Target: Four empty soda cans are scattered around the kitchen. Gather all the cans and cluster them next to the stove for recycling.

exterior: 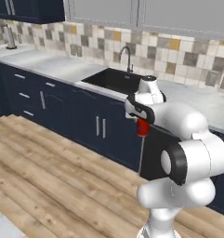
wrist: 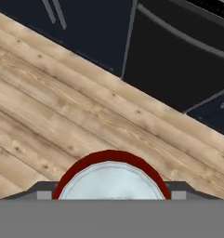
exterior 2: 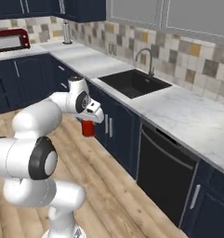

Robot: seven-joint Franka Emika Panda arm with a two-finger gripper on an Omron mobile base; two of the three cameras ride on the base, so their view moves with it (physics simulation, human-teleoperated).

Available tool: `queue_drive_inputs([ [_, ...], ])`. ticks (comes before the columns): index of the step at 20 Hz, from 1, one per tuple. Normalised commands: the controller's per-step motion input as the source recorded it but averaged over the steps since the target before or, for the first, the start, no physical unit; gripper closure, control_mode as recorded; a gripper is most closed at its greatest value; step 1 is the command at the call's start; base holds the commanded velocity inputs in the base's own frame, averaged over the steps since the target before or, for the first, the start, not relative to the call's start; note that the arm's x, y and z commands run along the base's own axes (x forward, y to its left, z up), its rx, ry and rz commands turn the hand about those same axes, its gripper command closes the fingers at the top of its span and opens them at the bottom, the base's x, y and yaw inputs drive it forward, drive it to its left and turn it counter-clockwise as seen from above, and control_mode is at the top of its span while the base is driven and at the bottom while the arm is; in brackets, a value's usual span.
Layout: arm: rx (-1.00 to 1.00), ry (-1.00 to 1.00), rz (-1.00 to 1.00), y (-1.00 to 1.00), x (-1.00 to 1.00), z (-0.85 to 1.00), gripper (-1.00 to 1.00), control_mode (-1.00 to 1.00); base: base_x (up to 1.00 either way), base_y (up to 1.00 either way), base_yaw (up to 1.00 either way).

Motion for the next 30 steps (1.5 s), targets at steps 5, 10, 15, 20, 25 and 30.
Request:
queue_drive_inputs([
  [5, 0.00, 0.00, 0.00, 0.00, 0.00, 0.00, 1.00, 1.00, 0.67, -0.01, 0.37],
  [10, 0.00, 0.00, 0.00, 0.00, 0.00, 0.00, 1.00, 1.00, 0.71, -0.07, 0.27],
  [15, 0.00, 0.00, 0.00, 0.00, 0.00, 0.00, 1.00, 1.00, 0.72, -0.16, 0.15],
  [20, 0.00, 0.00, 0.00, 0.00, 0.00, 0.00, 1.00, 1.00, 0.74, -0.08, 0.17],
  [25, 0.00, 0.00, 0.00, 0.00, 0.00, 0.00, 1.00, 1.00, 0.75, 0.03, 0.17],
  [30, 0.00, 0.00, 0.00, 0.00, 0.00, 0.00, 1.00, 1.00, 0.74, 0.09, 0.22],
])
